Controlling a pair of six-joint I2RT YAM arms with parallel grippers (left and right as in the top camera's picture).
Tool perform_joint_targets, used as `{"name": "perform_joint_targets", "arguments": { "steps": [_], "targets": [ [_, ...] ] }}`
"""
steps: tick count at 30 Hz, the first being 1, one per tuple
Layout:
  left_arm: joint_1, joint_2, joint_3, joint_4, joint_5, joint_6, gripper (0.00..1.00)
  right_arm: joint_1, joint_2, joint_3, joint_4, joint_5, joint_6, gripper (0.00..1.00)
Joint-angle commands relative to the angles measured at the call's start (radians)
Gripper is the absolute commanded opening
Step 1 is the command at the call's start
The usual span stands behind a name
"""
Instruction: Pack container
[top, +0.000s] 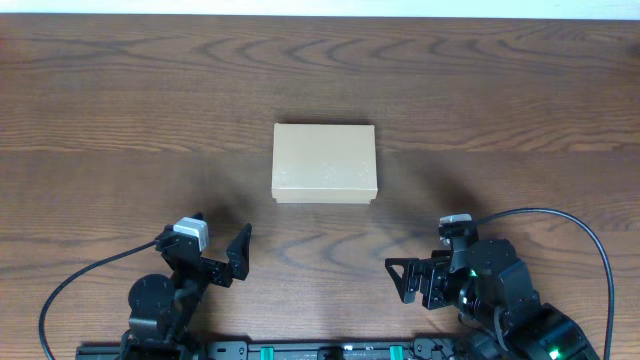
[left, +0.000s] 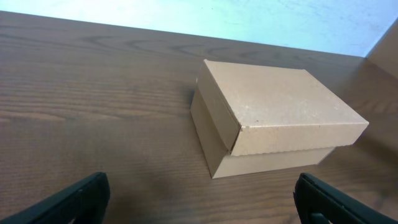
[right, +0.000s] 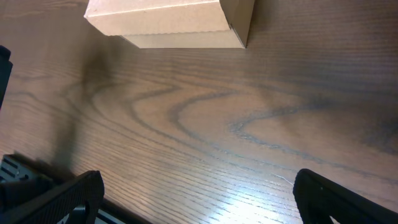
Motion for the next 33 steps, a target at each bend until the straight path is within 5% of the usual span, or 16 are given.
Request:
{"name": "perform_joint_targets", "arguments": {
  "steps": [1,16,20,26,33],
  "targets": [
    [0.008,-0.008,-0.025,0.000,0.000,-0.004,0.96,0.007,-0.007,0.002,0.000,-0.001,0.008,0.99],
    [0.008,-0.008,-0.025,0.000,0.000,-0.004,0.95,0.007,-0.021,0.001,-0.115,0.145,0.003,0.99],
    [0.008,-0.008,-0.025,0.000,0.000,-0.004,0.95,0.007,-0.104,-0.067,0.039,0.260,-0.022,0.99],
    [0.008,-0.008,-0.025,0.001,0.000,-0.004,0.95,0.015,-0.286,-0.310,0.343,0.183,-0.310,0.99],
    [0.008,-0.008,-0.025,0.000,0.000,-0.004,0.95,0.016,-0.443,-0.479,0.425,0.182,-0.329,0.99]
  ]
}}
